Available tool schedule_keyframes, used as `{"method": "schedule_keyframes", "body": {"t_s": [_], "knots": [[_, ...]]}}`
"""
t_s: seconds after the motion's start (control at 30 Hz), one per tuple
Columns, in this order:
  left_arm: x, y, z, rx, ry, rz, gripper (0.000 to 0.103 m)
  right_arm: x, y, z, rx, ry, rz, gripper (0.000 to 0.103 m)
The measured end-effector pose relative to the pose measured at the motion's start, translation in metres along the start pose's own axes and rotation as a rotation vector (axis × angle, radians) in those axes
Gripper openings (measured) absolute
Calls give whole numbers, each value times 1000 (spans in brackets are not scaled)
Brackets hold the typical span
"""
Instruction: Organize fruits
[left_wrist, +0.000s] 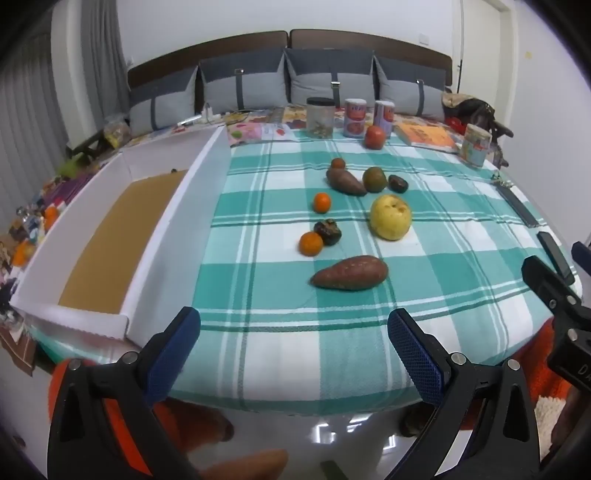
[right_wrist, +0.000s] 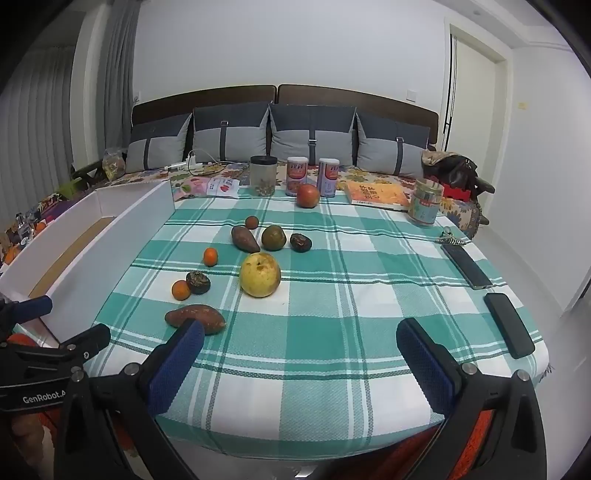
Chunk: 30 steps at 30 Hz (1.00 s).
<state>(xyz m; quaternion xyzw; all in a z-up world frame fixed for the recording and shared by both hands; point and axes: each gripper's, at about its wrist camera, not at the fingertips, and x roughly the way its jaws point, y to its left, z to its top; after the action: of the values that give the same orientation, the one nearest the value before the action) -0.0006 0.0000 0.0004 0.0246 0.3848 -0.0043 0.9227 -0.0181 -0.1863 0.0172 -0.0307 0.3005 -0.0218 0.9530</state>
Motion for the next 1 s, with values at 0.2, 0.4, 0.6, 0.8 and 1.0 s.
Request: {"method": "schedule_keyframes", "body": {"t_s": [0.2,0.4,0.6,0.8,1.0], "knots": [[1,0,-10,-11,-3,-6,102,-1,1,0,1,-11,0,103],[-7,-1,-3,-1,-18,-11,102,-2,4,-1,-6,-35,-6,103],[-7,-1,-2,0,-12,-16,102,-8,1,1,-1,-39,-11,103],[-8,-2,-4,-3,-15,-10,102,-11,-1,2,9,-47,-13,103],[-6,-2,-5,-2,-7,-9,102,-10,-2,2,16,-41,-15,103]]}}
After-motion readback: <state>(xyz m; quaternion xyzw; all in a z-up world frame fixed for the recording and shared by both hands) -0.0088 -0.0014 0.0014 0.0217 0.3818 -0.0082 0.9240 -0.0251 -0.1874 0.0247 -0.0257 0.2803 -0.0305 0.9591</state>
